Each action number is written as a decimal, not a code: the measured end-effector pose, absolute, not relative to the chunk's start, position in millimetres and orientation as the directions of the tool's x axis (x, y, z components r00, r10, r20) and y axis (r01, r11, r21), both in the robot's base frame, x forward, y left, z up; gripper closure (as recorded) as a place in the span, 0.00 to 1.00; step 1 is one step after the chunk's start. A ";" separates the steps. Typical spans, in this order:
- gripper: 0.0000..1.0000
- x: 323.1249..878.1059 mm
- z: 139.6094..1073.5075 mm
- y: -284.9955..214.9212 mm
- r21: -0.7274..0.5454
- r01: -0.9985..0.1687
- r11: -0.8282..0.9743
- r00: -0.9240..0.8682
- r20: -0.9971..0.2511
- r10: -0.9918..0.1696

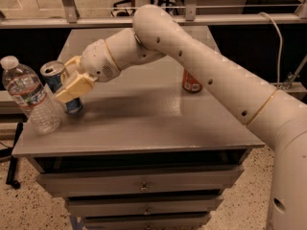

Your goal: Move redbull can near water bottle

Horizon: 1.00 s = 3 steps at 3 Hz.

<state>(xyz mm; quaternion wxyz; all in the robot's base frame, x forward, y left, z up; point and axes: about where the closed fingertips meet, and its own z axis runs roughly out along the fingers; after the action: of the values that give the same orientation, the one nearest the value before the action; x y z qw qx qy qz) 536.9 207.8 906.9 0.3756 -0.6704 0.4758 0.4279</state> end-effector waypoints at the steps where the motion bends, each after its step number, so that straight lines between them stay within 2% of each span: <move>1: 0.85 532.6 900.6 211.7 -0.085 -0.952 -0.295 0.182 -0.930 -0.320; 3: 0.38 526.3 894.1 217.7 -0.096 -0.943 -0.317 0.198 -0.931 -0.308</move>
Offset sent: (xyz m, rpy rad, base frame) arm -0.0101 0.0085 -0.0159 0.0067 -0.0059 0.0544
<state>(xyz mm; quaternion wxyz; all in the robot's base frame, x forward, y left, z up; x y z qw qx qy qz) 526.3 217.7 894.1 0.3631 -0.6834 0.4576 0.4378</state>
